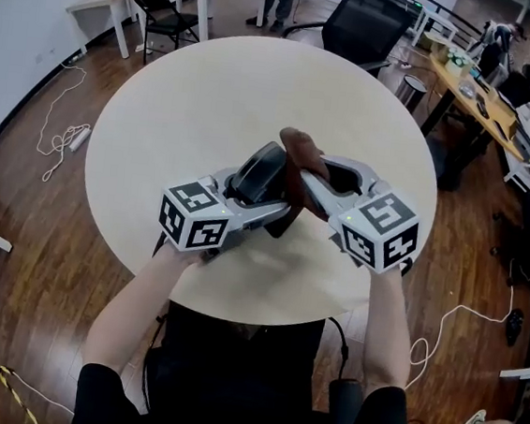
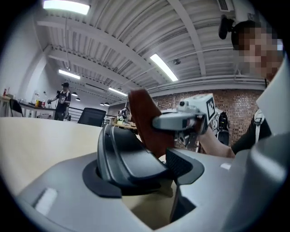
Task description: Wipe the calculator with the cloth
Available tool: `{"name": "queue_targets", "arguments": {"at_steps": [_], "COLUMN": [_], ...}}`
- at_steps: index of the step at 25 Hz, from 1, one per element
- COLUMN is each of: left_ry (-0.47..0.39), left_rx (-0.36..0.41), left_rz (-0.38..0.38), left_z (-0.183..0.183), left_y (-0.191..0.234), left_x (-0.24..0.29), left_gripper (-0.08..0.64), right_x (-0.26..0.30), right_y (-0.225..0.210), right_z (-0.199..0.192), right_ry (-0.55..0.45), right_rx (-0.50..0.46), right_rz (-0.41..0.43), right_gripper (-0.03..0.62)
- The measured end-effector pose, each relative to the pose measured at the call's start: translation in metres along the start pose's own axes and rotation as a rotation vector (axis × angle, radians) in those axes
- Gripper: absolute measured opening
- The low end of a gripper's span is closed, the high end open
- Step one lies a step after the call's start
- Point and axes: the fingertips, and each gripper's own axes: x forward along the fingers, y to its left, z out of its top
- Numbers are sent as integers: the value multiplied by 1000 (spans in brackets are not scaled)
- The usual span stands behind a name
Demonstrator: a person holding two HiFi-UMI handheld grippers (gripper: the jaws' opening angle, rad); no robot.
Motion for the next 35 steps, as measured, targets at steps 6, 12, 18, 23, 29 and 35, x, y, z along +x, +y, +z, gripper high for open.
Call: {"name": "queue_targets", "arguments": {"at_steps": [6,12,18,23,29,35], "left_ry": [8,-5,-8,-11,-10,-17], "left_rx": [75,98,58,41,53,123], "left_rz": [-30,-54,-55,-63,-66,-65], "left_z": [2,5,1,2,1,2], "left_y": [-8,-9,-5,-5,-3,-12], "left_x": [4,1,-1,0,-5,-1], "left_gripper": [296,295,295,293,293,293], "right_x": [36,49,48,27,23,44], "right_y": [75,48,-11,-62,16,34], "right_z": [30,17,4,-2,42,15], "right_ry": [210,278,276,257,157,303], "right_rx": [-297,-249,-109,-54,-105,-214], "right_rz": [263,201,82,-93,131,188], "right_gripper": [97,97,97,97,97,97]}}
